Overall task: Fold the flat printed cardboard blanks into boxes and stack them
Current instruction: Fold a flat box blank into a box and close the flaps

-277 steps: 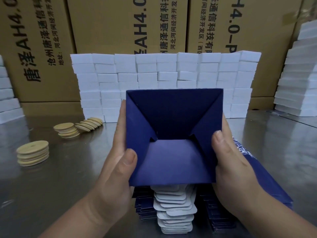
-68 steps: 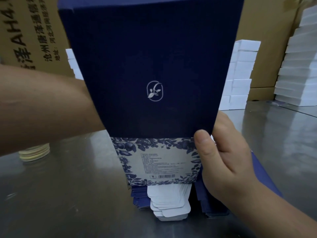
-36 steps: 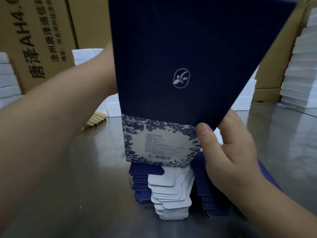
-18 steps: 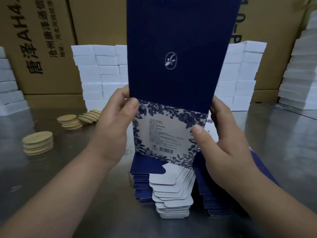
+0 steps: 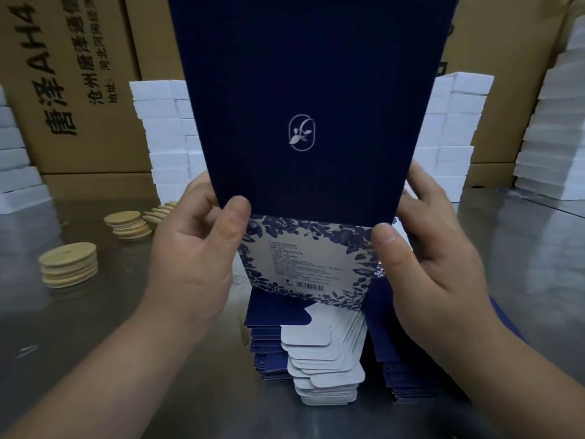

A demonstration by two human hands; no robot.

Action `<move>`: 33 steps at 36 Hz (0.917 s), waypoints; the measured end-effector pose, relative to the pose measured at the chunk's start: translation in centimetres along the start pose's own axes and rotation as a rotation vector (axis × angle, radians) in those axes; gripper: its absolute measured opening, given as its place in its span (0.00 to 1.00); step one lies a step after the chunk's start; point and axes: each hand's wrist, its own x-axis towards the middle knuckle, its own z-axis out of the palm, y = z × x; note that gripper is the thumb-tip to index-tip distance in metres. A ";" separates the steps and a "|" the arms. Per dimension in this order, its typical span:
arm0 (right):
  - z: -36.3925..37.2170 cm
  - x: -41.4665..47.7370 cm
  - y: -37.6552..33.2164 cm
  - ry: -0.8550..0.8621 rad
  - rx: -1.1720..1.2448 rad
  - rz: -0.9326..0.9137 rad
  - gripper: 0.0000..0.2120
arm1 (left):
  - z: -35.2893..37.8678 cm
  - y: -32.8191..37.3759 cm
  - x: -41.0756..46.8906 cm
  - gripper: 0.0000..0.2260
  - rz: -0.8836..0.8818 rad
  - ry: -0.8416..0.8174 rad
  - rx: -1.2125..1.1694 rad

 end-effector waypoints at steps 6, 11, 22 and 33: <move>0.0 -0.4 -0.2 0.055 0.006 -0.128 0.12 | 0.4 0.5 -0.7 0.20 0.168 0.136 0.273; 0.2 -0.5 0.1 0.058 -0.015 -0.092 0.14 | 0.6 0.0 -1.4 0.27 0.186 0.148 0.387; 0.5 -0.4 -0.1 0.130 0.076 -0.068 0.12 | 1.2 0.1 -1.4 0.08 0.105 0.180 0.256; 0.4 -0.1 0.4 0.148 0.172 0.279 0.24 | 1.5 -1.7 -2.2 0.31 -0.087 0.083 0.380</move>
